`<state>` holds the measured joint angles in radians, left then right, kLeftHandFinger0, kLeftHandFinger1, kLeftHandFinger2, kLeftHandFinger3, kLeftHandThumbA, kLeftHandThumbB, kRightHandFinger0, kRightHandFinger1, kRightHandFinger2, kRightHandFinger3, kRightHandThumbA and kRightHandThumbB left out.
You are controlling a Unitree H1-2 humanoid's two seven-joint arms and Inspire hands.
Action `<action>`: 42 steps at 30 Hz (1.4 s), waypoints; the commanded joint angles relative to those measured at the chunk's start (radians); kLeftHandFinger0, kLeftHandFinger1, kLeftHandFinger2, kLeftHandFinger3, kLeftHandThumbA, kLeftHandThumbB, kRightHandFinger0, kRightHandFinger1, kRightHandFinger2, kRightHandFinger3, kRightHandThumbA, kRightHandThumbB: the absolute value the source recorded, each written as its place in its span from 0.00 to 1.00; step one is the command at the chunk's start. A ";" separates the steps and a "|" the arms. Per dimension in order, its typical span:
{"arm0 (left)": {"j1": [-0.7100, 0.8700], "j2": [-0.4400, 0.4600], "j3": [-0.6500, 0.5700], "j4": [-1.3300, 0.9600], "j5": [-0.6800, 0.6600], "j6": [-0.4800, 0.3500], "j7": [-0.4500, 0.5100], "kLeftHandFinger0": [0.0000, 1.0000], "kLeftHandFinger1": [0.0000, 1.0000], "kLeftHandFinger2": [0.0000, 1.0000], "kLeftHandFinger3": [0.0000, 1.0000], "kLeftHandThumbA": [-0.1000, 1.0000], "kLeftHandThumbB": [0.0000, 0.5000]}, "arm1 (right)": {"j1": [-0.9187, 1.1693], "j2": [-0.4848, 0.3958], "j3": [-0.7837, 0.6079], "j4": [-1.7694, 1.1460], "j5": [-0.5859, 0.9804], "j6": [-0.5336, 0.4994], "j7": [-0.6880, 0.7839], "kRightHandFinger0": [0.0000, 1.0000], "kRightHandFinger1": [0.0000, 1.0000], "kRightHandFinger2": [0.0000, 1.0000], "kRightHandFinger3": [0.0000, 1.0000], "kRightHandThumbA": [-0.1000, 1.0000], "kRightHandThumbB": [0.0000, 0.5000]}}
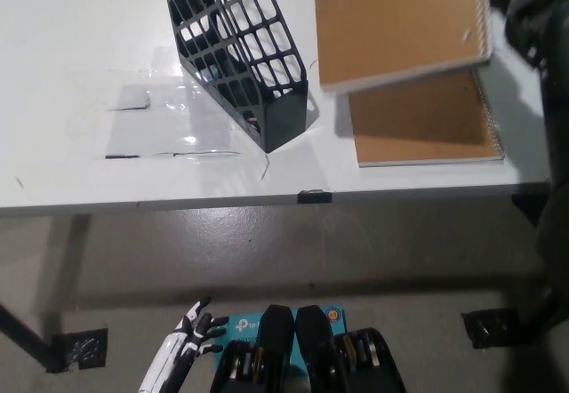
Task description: Use the right hand to pick up a book from the book holder on the left side and put it on another book on the right side
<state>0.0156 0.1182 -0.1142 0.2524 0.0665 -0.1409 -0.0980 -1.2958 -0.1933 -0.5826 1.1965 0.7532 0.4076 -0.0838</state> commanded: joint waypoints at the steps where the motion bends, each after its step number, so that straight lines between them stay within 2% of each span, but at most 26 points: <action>1: -0.009 0.004 0.002 -0.015 -0.016 -0.039 -0.019 0.78 0.83 0.82 1.00 0.94 0.30 | -0.075 -0.055 0.014 0.047 -0.040 -0.132 0.067 0.00 0.05 0.60 1.00 0.00 0.14; 4: -0.011 0.004 0.004 -0.020 -0.017 -0.030 -0.019 0.78 0.83 0.82 1.00 0.93 0.32 | -0.075 -0.061 0.010 0.088 -0.050 -0.142 0.069 0.00 0.01 0.61 1.00 0.00 0.14; 5: -0.011 0.005 0.003 -0.023 -0.014 -0.028 -0.018 0.78 0.83 0.82 1.00 0.93 0.30 | -0.070 -0.058 0.007 0.094 -0.054 -0.158 0.063 0.00 0.00 0.60 1.00 0.00 0.16; 11: -0.006 0.000 0.004 -0.024 -0.013 -0.028 -0.013 0.77 0.82 0.82 1.00 0.93 0.28 | -0.061 -0.074 0.002 0.129 -0.072 -0.173 0.074 0.00 0.00 0.61 1.00 0.00 0.15; 14: -0.005 0.002 0.006 -0.023 -0.016 -0.031 -0.015 0.77 0.82 0.82 1.00 0.93 0.30 | -0.064 -0.077 -0.010 0.135 -0.072 -0.180 0.055 0.00 0.00 0.59 1.00 0.00 0.06; 19: -0.003 0.004 0.004 -0.018 -0.014 -0.032 -0.017 0.78 0.84 0.83 1.00 0.94 0.31 | -0.067 -0.100 0.006 0.150 -0.101 -0.201 0.019 0.00 0.00 0.60 1.00 0.00 0.14; 24: -0.005 0.008 0.003 -0.023 -0.010 -0.036 -0.018 0.77 0.83 0.83 1.00 0.94 0.28 | -0.067 -0.130 0.042 0.172 -0.154 -0.226 0.009 0.00 0.01 0.66 1.00 0.00 0.14; 25: -0.008 0.010 0.003 -0.020 -0.011 -0.037 -0.019 0.77 0.83 0.83 1.00 0.94 0.28 | -0.070 -0.135 0.054 0.177 -0.171 -0.229 -0.013 0.00 0.03 0.68 1.00 0.00 0.19; 28: -0.013 0.011 0.001 -0.023 -0.003 -0.031 -0.016 0.78 0.83 0.82 1.00 0.95 0.30 | -0.067 -0.148 0.128 0.180 -0.239 -0.255 0.003 0.00 0.07 0.74 1.00 0.00 0.25; 29: -0.013 0.011 0.001 -0.022 -0.003 -0.032 -0.016 0.78 0.83 0.82 1.00 0.95 0.29 | -0.066 -0.151 0.149 0.180 -0.253 -0.259 0.008 0.00 0.05 0.70 1.00 0.00 0.26; 31: -0.015 0.008 0.002 -0.020 -0.007 -0.038 -0.016 0.76 0.82 0.81 1.00 0.95 0.29 | -0.064 -0.157 0.204 0.181 -0.295 -0.265 0.023 0.00 0.12 0.77 1.00 0.00 0.30; 32: -0.014 0.005 0.003 -0.019 -0.011 -0.039 -0.016 0.76 0.82 0.81 1.00 0.94 0.29 | -0.064 -0.155 0.259 0.180 -0.346 -0.278 0.002 0.00 0.19 0.77 0.88 0.00 0.49; 33: -0.014 0.004 0.004 -0.018 -0.013 -0.040 -0.015 0.76 0.82 0.81 1.00 0.94 0.29 | -0.064 -0.154 0.334 0.180 -0.416 -0.280 -0.026 0.00 0.19 0.70 0.61 0.00 0.50; 34: -0.014 0.000 0.005 -0.017 -0.015 -0.043 -0.013 0.75 0.81 0.80 1.00 0.93 0.29 | -0.056 -0.161 0.421 0.181 -0.483 -0.285 0.026 0.21 0.60 1.00 0.93 0.00 0.52; 35: -0.014 0.000 0.005 -0.017 -0.015 -0.043 -0.013 0.75 0.81 0.80 1.00 0.93 0.29 | -0.055 -0.162 0.435 0.181 -0.483 -0.286 0.031 0.19 0.58 1.00 0.96 0.01 0.52; 36: -0.010 -0.001 0.004 -0.018 -0.011 -0.042 -0.011 0.75 0.81 0.80 1.00 0.93 0.30 | -0.036 -0.172 0.486 0.182 -0.503 -0.281 0.163 1.00 1.00 1.00 1.00 0.14 0.49; 37: -0.007 -0.001 0.003 -0.020 -0.010 -0.043 -0.011 0.75 0.81 0.80 1.00 0.93 0.30 | -0.030 -0.174 0.502 0.182 -0.505 -0.288 0.179 1.00 1.00 1.00 1.00 0.16 0.52; 38: -0.009 -0.001 0.002 -0.020 -0.008 -0.044 -0.011 0.74 0.80 0.81 1.00 0.94 0.29 | -0.021 -0.178 0.557 0.187 -0.543 -0.312 0.173 1.00 1.00 1.00 1.00 0.26 0.68; 40: -0.014 0.001 0.003 -0.022 -0.011 -0.041 -0.014 0.74 0.80 0.81 1.00 0.94 0.29 | -0.015 -0.180 0.590 0.188 -0.549 -0.331 0.158 1.00 1.00 1.00 1.00 0.28 0.68; 42: -0.019 0.006 0.002 -0.026 -0.010 -0.038 -0.019 0.75 0.81 0.80 1.00 0.95 0.26 | -0.012 -0.187 0.611 0.191 -0.553 -0.350 0.163 1.00 1.00 1.00 1.00 0.34 0.62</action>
<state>0.0125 0.1174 -0.1128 0.2506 0.0662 -0.1413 -0.0980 -1.2641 -0.3331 -0.0242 1.4036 0.3083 0.1757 -0.0110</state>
